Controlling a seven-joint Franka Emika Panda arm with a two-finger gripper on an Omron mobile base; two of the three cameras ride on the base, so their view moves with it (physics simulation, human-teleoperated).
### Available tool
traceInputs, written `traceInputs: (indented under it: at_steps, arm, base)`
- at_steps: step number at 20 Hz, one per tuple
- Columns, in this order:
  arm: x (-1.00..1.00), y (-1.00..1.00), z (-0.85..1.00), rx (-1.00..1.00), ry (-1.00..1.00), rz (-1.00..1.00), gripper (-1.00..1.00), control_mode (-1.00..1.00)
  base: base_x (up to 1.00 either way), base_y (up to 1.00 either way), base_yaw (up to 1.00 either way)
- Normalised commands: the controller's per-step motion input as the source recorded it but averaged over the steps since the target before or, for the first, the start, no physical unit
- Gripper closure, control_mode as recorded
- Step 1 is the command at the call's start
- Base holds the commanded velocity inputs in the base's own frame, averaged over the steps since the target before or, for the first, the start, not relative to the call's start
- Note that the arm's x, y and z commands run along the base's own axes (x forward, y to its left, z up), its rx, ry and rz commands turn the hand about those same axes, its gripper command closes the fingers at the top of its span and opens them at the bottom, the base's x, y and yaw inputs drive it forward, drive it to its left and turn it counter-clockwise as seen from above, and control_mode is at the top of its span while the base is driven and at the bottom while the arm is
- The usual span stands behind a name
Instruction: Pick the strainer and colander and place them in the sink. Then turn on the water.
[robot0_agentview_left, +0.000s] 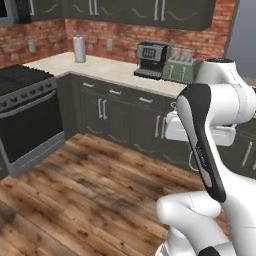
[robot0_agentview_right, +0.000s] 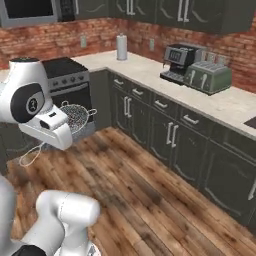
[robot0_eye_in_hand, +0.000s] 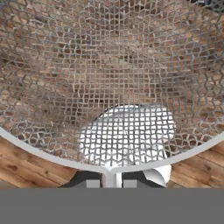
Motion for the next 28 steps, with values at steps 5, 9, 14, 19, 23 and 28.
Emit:
traceInputs:
  at_steps: [5,9,14,19,23,28]
  arm:
    - [0.00,0.00,0.00,0.00,0.00,0.00,1.00,1.00]
    - [0.00,0.00,0.00,0.00,0.00,0.00,1.00,1.00]
    - [0.00,0.00,0.00,0.00,0.00,0.00,1.00,1.00]
    - [0.00,0.00,0.00,0.00,0.00,0.00,1.00,1.00]
    - [0.00,0.00,0.00,0.00,0.00,0.00,1.00,1.00]
    - [0.00,0.00,0.00,0.00,0.00,0.00,1.00,1.00]
  base:
    - [0.00,0.00,-1.00]
    - [0.00,0.00,-0.95]
    - [0.00,-0.03,-0.88]
    - [0.79,-0.02,-0.28]
    - [1.00,-0.02,0.00]
    - [1.00,-0.59,0.29]
